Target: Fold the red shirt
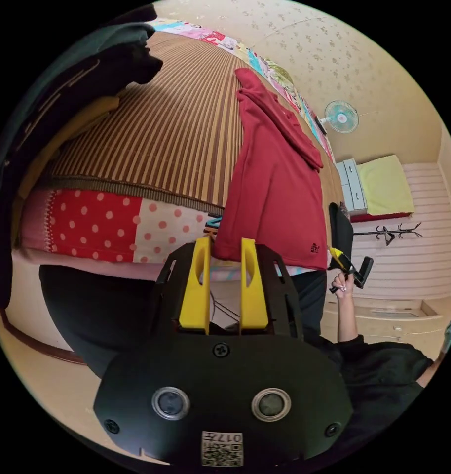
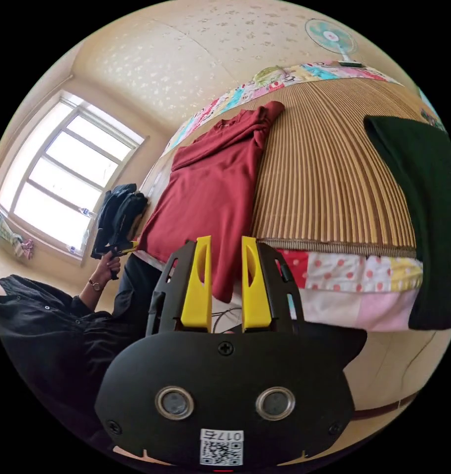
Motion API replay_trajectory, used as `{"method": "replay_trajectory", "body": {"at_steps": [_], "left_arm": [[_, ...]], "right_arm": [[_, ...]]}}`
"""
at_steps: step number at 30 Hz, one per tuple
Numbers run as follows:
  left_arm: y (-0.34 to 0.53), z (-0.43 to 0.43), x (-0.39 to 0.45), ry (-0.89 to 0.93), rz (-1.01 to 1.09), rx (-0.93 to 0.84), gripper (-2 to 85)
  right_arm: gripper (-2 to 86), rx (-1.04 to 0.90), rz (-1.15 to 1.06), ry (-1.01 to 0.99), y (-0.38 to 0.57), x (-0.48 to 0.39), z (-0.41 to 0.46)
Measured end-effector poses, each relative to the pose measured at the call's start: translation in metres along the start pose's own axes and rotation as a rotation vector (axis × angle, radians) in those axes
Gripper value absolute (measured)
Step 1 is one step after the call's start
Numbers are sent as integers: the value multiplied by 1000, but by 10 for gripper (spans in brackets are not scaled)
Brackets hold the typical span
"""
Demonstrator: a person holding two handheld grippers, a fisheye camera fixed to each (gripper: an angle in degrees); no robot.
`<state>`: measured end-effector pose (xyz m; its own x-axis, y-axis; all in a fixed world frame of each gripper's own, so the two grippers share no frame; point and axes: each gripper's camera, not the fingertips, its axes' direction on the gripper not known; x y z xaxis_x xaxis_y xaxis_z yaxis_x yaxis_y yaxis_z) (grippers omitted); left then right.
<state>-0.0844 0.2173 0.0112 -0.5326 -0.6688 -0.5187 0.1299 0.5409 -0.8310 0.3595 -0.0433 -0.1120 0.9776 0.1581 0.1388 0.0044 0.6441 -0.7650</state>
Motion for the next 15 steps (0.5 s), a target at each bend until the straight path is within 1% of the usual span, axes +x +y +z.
{"method": "replay_trajectory", "body": {"at_steps": [2,4,6,7,8,9,10,11,12,14,15], "left_arm": [[-9,-9,-10,69,-51,-25,69],[-14,-22,-12,136,-18,-51,62],[-17,-33,-19,283,21,-78,57],[-18,-38,-30,447,23,-94,54],[-17,-42,-45,615,-7,-94,52],[-17,-44,-52,686,-25,-86,52],[-15,-49,-61,776,-47,-63,51],[-14,-57,-61,811,-32,-51,51],[-15,-62,-57,817,-6,-54,51],[-18,-80,-30,837,124,-74,51],[-18,-83,-25,842,148,-81,51]], "right_arm": [[82,4,79,-20,8,-5,-16],[85,-36,152,-31,7,-8,-16],[86,-85,164,-21,0,-20,-8],[87,-87,173,-34,-5,-30,-3],[87,-83,187,-90,-12,-39,1],[87,-81,198,-129,-16,-42,3],[87,-73,222,-214,-26,-46,4],[86,-47,229,-297,-33,-50,0],[86,-27,228,-339,-37,-52,-4],[83,132,169,-582,-46,-63,-34],[82,181,151,-649,-47,-65,-43]]}}
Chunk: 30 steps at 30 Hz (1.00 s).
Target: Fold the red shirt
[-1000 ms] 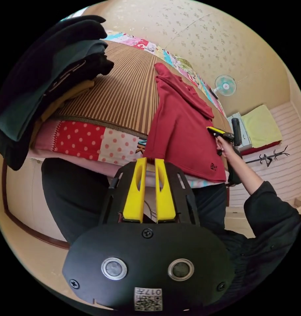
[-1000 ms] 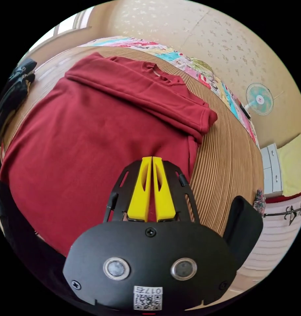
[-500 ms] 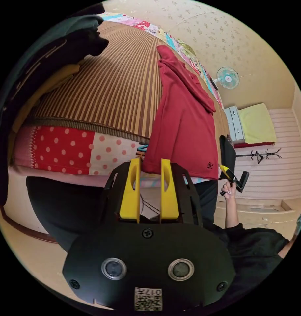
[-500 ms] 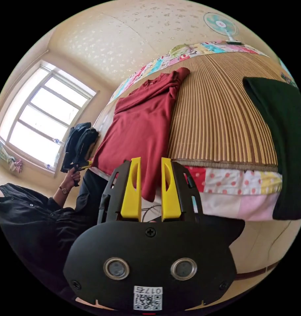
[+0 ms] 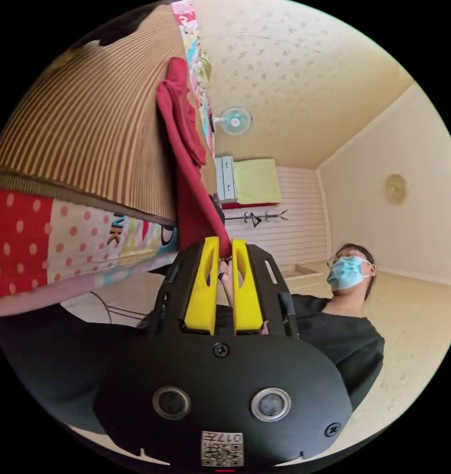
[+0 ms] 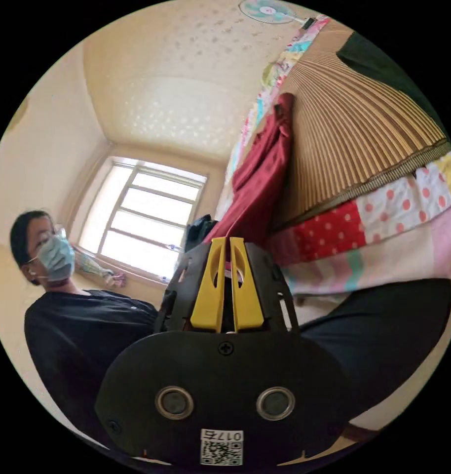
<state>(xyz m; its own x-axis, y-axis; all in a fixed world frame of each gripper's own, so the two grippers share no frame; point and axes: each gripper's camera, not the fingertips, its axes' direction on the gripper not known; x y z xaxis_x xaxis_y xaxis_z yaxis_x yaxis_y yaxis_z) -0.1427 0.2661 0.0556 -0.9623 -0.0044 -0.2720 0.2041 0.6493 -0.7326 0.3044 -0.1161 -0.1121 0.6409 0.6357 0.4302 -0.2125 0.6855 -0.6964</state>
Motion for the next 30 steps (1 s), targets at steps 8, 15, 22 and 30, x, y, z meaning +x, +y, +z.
{"method": "replay_trajectory", "body": {"at_steps": [8,15,22,30], "left_arm": [[9,53,-8,-601,-160,-296,51],[33,60,-22,-523,-190,-254,99],[48,78,0,-521,-22,-206,174],[53,123,-6,-632,25,-292,161]], "right_arm": [[58,-276,213,725,-30,-25,48],[34,-185,123,683,-53,-82,81],[67,-197,151,492,-71,-89,119],[55,-386,182,579,-86,-88,190]]}}
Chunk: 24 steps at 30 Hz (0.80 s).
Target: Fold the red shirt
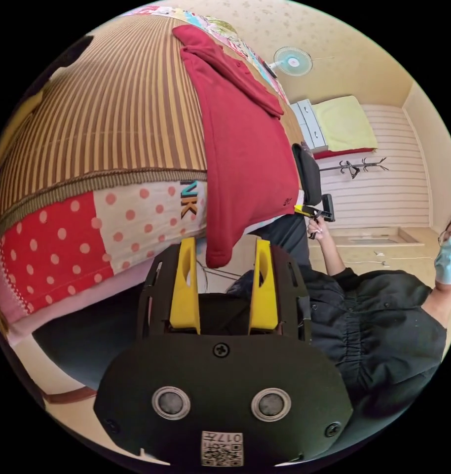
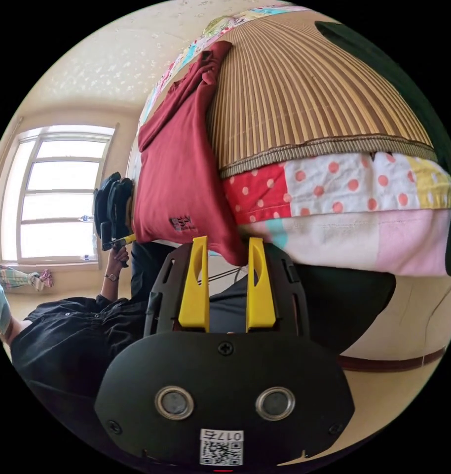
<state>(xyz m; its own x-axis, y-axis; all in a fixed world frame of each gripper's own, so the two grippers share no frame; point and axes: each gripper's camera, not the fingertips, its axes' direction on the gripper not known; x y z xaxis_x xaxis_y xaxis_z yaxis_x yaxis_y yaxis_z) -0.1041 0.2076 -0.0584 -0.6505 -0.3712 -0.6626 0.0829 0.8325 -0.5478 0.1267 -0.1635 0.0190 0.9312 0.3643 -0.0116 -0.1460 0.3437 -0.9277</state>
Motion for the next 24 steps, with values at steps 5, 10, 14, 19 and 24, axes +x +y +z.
{"method": "replay_trajectory", "body": {"at_steps": [5,10,14,19,24], "left_arm": [[10,22,-8,-25,-35,-36,89],[34,18,-25,85,-62,1,68],[63,1,-40,242,-45,67,63],[96,-21,-52,352,-19,154,54],[122,-43,-55,499,57,251,53]], "right_arm": [[24,-8,51,-49,4,2,-8],[2,-15,40,-157,22,2,-21],[1,-20,7,-260,42,2,-33],[15,-47,7,-206,67,-1,-51],[22,-12,-48,-290,99,-1,-91]]}}
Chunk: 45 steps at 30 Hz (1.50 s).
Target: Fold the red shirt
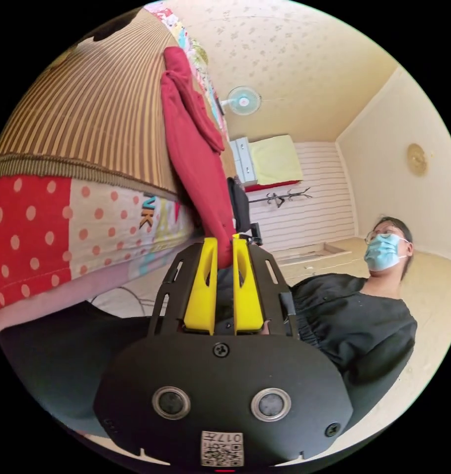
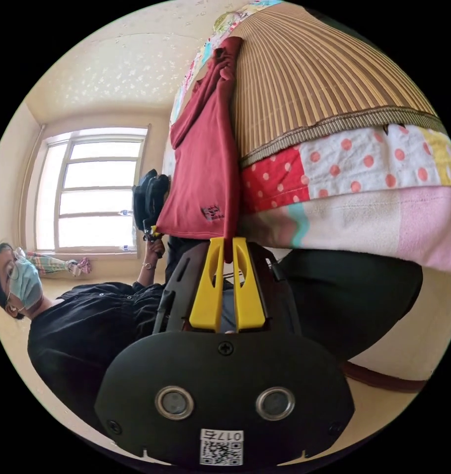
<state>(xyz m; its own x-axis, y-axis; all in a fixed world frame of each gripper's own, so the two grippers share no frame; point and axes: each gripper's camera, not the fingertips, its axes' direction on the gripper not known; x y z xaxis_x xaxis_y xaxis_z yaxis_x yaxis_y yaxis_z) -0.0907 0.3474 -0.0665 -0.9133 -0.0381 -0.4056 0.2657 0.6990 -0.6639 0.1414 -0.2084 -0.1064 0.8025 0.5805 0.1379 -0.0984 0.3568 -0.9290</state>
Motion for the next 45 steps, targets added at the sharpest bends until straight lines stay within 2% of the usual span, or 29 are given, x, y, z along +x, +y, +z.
{"method": "replay_trajectory", "body": {"at_steps": [4,14,18,23,26,30,35,37,41,45], "left_arm": [[13,-31,20,130,95,121,53],[26,-93,75,333,231,330,51],[35,-106,117,359,314,339,51],[44,-110,172,518,472,344,51],[34,-104,178,572,488,357,51],[9,-95,140,534,367,390,51],[-31,-71,43,446,60,514,51],[-53,-60,20,413,-10,535,51],[-117,-41,-3,355,-33,600,51],[-178,-25,-16,324,-32,645,51]], "right_arm": [[27,152,-167,-250,41,-25,-58],[30,521,-413,-690,106,-52,-159],[29,588,-535,-766,130,-70,-191],[26,719,-754,-938,167,-94,-236],[25,726,-830,-969,167,-106,-252],[25,755,-676,-861,144,-83,-262],[27,813,-210,-794,81,7,-239],[27,827,-113,-789,55,31,-229],[28,853,27,-771,-20,62,-217],[29,860,57,-726,-92,73,-203]]}}
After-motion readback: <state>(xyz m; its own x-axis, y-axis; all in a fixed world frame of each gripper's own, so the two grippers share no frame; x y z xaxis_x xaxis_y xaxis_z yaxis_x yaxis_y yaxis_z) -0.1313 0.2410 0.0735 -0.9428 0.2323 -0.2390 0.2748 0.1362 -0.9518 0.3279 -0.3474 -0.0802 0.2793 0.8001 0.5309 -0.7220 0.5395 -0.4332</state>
